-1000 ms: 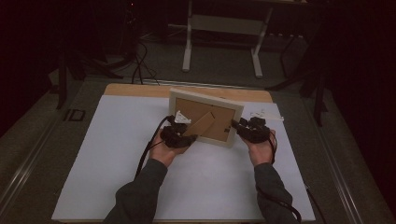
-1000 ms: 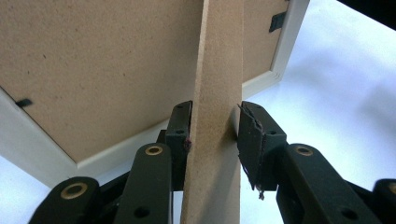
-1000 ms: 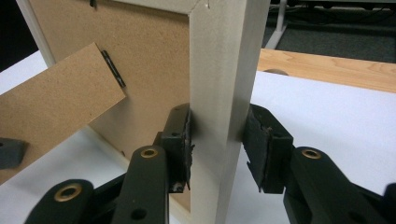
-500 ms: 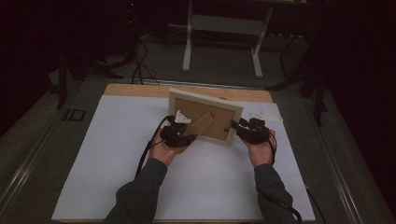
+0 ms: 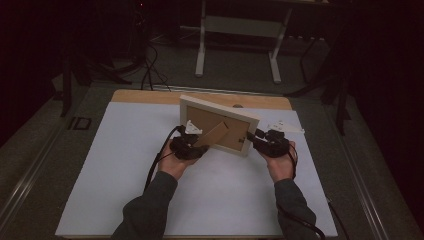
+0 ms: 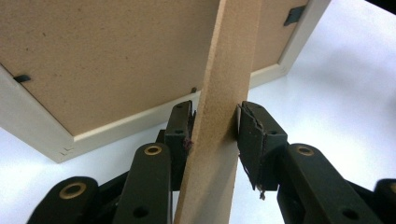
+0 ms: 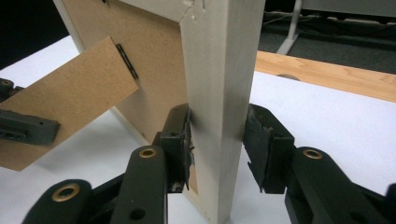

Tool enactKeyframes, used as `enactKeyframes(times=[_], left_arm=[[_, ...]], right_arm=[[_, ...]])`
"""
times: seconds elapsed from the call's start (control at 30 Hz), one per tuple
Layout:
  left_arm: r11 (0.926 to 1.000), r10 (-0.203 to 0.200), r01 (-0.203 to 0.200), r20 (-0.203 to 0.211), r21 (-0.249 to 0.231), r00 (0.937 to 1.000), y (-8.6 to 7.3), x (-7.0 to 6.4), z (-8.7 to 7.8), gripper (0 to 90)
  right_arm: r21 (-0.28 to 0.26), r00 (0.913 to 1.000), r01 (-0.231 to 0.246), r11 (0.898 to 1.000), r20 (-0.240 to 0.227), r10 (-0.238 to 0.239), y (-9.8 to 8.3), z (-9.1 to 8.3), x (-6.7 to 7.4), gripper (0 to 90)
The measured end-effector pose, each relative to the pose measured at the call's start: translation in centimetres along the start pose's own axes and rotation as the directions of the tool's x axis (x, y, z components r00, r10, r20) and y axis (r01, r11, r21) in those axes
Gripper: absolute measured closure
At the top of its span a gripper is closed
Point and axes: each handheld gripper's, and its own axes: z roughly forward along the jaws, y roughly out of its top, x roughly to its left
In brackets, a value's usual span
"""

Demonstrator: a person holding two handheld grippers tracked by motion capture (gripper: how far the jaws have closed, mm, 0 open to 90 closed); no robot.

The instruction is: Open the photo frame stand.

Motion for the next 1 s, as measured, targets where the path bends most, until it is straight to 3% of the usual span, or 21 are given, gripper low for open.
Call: enactKeyframes(times=[0.37,0.57,0.77,1.0], left_arm=[[0.999,0.042,-0.042,0.02,0.01,0.9989,-0.8,-0.7,-0.2,67.9],[0.9973,0.073,-0.073,0.086,-0.005,0.9936,-1.2,-1.6,-0.5,65.9],[0.9979,0.066,-0.065,0.109,-0.007,0.9918,-1.7,-1.5,-0.6,65.7],[0.9965,0.083,-0.083,0.128,-0.001,0.9883,-2.4,-1.7,-0.9,67.6]], right_arm=[[-0.002,0.9986,0.027,1.0,-0.045,-0.027,-0.5,-0.7,0.3,60.1],[-0.002,0.9954,0.052,0.999,-0.081,-0.052,-0.9,-1.0,0.5,58.6],[0.002,0.9933,0.066,0.998,-0.096,-0.065,-1.0,-1.3,0.7,58.1],[0.004,0.9887,0.091,0.996,-0.12,-0.09,-1.4,-1.5,0.9,57.0]])
